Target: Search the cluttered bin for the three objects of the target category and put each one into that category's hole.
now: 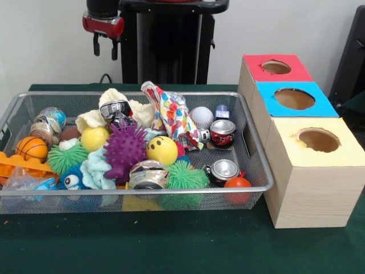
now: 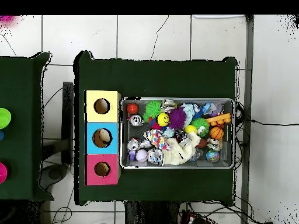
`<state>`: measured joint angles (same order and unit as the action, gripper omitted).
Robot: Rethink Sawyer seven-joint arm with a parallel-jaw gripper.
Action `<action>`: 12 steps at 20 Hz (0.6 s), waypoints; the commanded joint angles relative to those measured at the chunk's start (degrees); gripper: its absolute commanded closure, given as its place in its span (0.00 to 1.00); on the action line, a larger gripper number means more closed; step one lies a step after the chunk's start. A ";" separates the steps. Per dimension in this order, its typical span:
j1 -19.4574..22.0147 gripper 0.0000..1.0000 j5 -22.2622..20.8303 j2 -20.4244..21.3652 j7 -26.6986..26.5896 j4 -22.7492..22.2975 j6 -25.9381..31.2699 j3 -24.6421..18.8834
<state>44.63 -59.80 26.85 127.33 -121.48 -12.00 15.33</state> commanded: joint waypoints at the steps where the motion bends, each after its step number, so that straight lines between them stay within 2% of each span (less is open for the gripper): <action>1: -1.02 0.00 -2.88 -1.42 0.21 8.79 -3.06 -6.35; 7: -0.37 0.00 -2.55 0.54 0.71 8.42 3.63 -8.27; 12: -0.19 0.00 -2.68 0.35 0.84 8.44 3.36 -8.01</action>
<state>44.44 -61.42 27.01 127.33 -121.46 -12.31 13.64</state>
